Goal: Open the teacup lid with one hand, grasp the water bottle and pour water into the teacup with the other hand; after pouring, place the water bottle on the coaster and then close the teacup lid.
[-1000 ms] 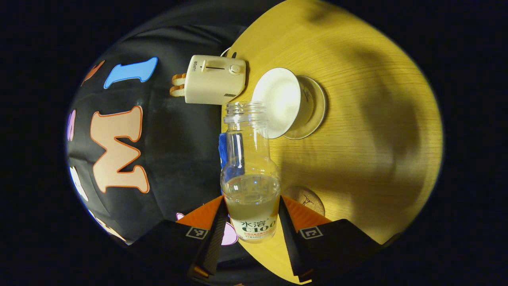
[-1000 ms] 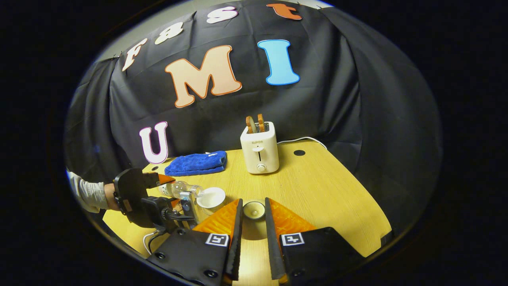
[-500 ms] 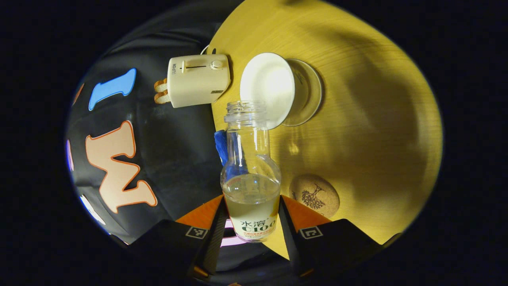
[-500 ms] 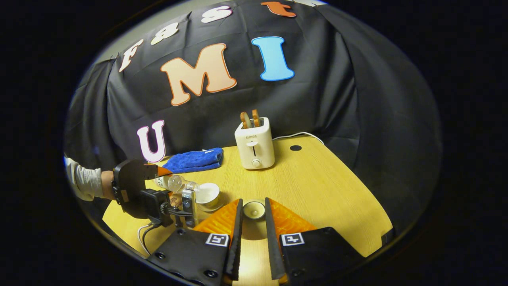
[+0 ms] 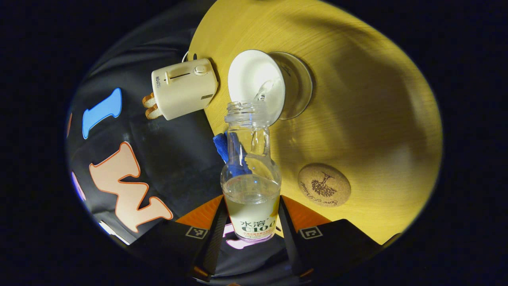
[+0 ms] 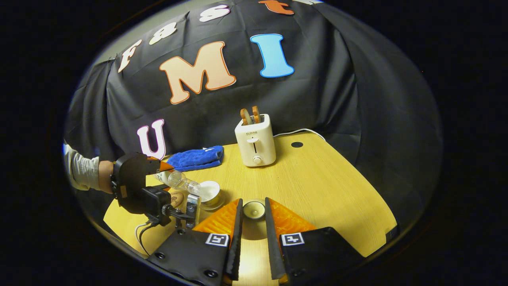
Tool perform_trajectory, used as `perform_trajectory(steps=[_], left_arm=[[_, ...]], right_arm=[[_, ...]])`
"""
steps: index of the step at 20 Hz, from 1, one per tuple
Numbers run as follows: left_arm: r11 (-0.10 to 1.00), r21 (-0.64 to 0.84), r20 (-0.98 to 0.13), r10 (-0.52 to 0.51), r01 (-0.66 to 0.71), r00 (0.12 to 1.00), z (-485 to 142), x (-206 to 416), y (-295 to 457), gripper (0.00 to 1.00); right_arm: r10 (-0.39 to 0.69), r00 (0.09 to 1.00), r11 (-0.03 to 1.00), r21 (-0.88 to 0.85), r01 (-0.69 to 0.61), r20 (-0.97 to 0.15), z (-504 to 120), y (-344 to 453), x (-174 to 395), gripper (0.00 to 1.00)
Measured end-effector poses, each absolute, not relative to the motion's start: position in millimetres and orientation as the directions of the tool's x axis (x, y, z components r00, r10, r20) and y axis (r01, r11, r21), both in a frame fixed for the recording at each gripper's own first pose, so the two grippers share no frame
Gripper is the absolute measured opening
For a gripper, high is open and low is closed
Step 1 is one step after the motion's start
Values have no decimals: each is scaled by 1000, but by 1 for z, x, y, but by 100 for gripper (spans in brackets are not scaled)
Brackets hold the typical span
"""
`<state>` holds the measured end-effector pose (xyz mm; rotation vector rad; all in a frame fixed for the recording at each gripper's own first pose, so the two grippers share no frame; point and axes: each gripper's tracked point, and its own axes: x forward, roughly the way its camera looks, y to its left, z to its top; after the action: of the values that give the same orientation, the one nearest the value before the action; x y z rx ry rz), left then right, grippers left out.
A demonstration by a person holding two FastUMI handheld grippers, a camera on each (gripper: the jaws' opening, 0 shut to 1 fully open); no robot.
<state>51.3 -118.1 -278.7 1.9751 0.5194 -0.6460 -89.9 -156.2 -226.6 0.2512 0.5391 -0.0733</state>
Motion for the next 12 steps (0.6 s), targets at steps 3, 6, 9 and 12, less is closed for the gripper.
perform_trajectory(steps=[3,6,9,12], left_arm=[[-492,651,-618,98,577,780,-272,55,-118,69],[-533,629,-611,112,566,784,-265,59,-118,69],[-559,612,-605,123,559,787,-260,58,-121,68],[-590,592,-607,122,549,785,-258,57,-128,68]], right_arm=[[14,850,963,236,130,-526,-231,-149,-90,34],[16,853,962,239,128,-522,-230,-150,-88,33],[16,854,963,239,128,-520,-230,-151,-87,34],[18,850,959,248,134,-527,-232,-153,-87,34]])
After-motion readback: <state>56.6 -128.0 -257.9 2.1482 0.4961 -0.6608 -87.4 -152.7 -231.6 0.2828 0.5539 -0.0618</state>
